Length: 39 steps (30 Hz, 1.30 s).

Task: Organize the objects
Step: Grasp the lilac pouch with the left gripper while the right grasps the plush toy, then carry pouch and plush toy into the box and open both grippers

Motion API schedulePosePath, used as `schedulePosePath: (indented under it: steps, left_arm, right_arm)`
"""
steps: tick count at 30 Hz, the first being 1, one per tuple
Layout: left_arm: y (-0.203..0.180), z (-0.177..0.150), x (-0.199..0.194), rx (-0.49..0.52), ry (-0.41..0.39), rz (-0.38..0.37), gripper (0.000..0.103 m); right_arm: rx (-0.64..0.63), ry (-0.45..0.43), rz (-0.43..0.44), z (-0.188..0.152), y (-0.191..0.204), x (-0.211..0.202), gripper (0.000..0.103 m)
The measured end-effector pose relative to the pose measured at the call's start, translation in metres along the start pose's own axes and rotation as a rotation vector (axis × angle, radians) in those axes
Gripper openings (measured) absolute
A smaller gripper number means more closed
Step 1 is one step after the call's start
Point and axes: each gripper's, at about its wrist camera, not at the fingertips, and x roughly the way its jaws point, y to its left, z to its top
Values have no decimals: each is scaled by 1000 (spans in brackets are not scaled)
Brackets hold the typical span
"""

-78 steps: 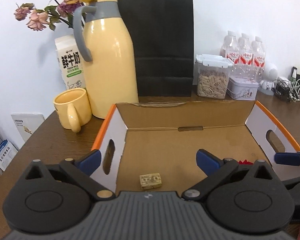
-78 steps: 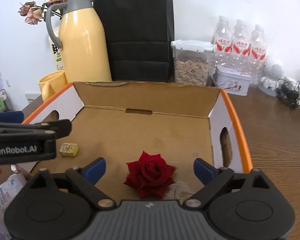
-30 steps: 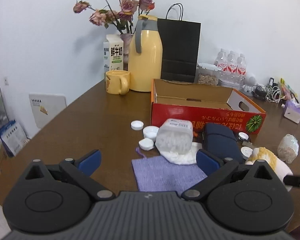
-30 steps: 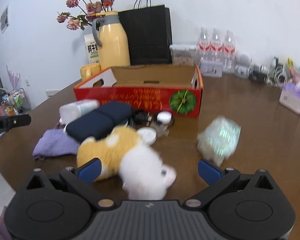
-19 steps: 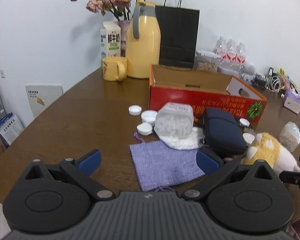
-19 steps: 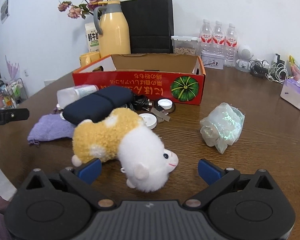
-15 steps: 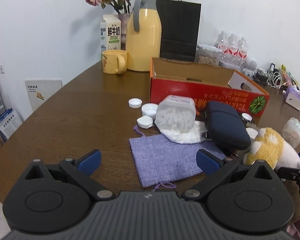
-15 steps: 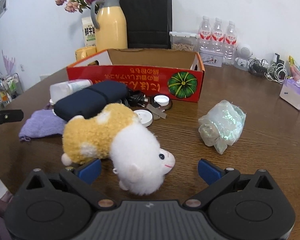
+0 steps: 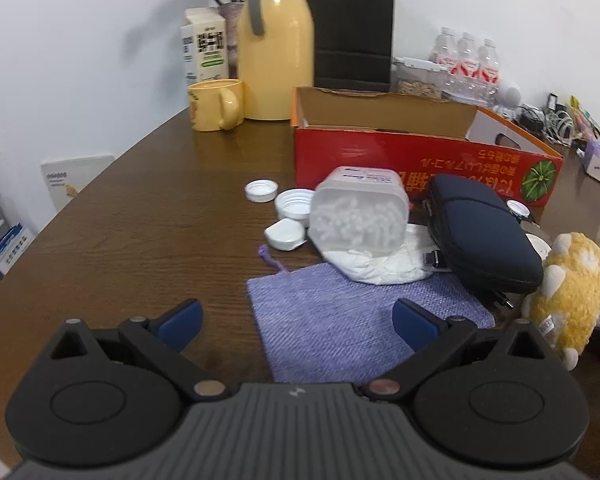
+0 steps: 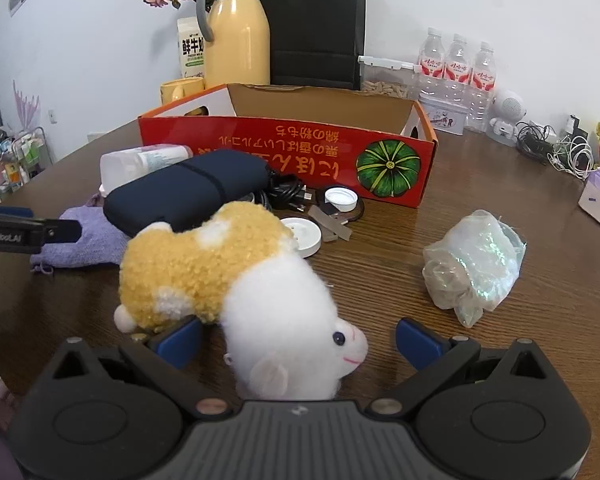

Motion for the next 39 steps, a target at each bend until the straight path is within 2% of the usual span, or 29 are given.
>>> schedulePosePath:
  steps: [4, 7, 10, 16, 18, 24, 26, 27, 29, 30, 39]
  left_arm:
    - [-8, -2, 9, 51, 9, -5, 103]
    - [-8, -6, 11, 48, 17, -31, 97]
    - [-7, -8, 8, 43, 5, -73, 83]
    - [-13, -16, -1, 66, -36, -106, 56]
    - [-14, -18, -4, 68, -44, -114, 44]
    - [-11, -20, -10, 43, -44, -117, 13]
    - [-9, -21, -13, 22, -47, -120, 7]
    - [-8, -21, -16, 14, -60, -125, 7]
    - [-7, -20, -21, 13, -73, -124, 7]
    - [-6, -19, -23, 11, -77, -121, 7]
    - [4, -15, -54, -13, -160, -95, 7]
  right_arm:
    - [-2, 5, 2, 1, 0, 3, 103]
    - [-3, 4, 3, 2, -1, 4, 103]
    - [5, 0, 0, 2, -1, 4, 103]
    - [9, -8, 3, 1, -1, 4, 103]
    - [6, -11, 3, 1, 0, 3, 102]
    - [-4, -19, 34, 0, 2, 0, 86]
    - [-7, -19, 41, 0, 3, 0, 82]
    - [-9, -21, 38, 0, 4, 0, 80]
    - [2, -39, 42, -1, 2, -3, 66]
    - [14, -42, 58, -1, -1, -4, 64]
    - [29, -107, 76, -6, -3, -21, 62]
